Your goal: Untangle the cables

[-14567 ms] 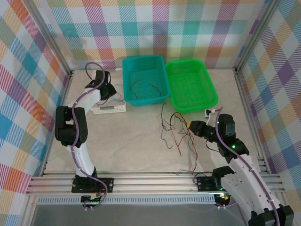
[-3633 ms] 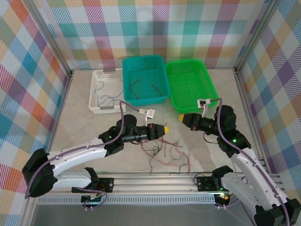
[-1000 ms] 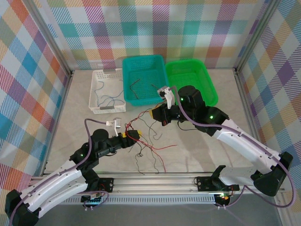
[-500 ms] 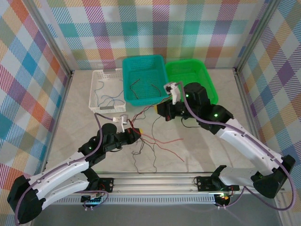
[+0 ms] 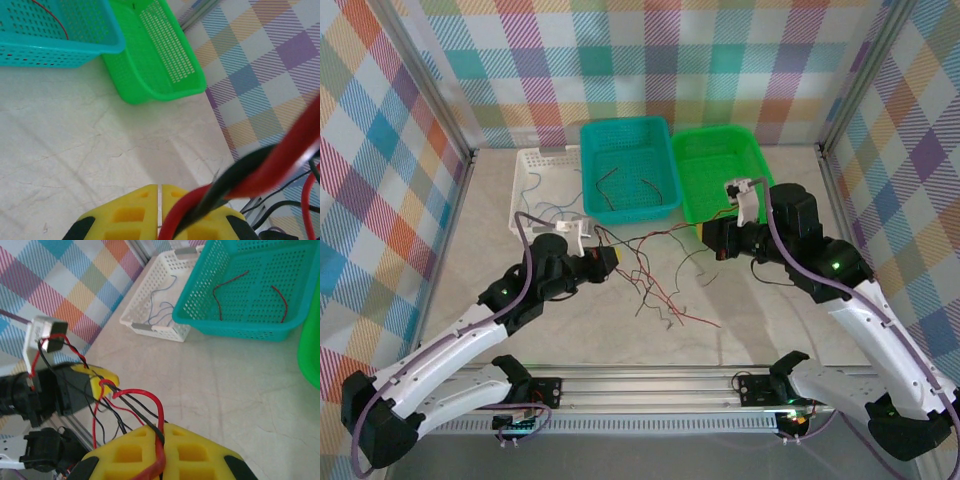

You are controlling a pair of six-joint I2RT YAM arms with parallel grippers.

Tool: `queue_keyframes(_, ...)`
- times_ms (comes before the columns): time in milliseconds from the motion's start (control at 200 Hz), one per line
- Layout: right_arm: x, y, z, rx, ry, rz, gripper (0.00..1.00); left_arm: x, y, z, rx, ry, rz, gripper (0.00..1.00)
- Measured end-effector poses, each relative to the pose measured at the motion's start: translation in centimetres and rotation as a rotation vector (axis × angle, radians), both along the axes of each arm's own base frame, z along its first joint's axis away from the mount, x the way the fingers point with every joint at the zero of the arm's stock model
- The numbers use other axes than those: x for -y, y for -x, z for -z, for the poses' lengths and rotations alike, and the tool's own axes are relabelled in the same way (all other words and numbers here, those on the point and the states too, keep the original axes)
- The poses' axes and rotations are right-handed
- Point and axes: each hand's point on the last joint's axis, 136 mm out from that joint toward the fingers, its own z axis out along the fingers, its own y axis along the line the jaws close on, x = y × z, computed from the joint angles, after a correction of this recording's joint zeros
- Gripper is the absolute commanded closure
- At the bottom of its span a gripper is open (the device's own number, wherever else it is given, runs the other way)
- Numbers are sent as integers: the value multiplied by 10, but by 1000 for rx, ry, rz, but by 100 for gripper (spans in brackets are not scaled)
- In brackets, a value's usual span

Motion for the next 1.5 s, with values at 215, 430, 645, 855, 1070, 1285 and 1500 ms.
queue_keyframes(215,15,5,-5,48,33,39,100,-19,-3,-14,-9,29,-3,100)
queue_keyframes(430,98,13,-60,264,44,377,100,-105,-5,51,-188,-134,-327,100)
queue_keyframes(645,105,9,-46,246,81,416,100,-114,1,66,-241,-191,-357,100)
queue_keyframes(855,124,5,-36,233,142,514,100,-134,5,78,-275,-261,-439,100)
queue_keyframes(1070,172,31,-63,328,117,705,100,-152,6,79,-277,-286,-519,100)
queue_keyframes(1285,207,61,-102,424,51,825,100,-157,6,91,-309,-304,-539,100)
queue_keyframes(1500,211,66,-101,411,71,826,100,-152,2,102,-343,-302,-531,100)
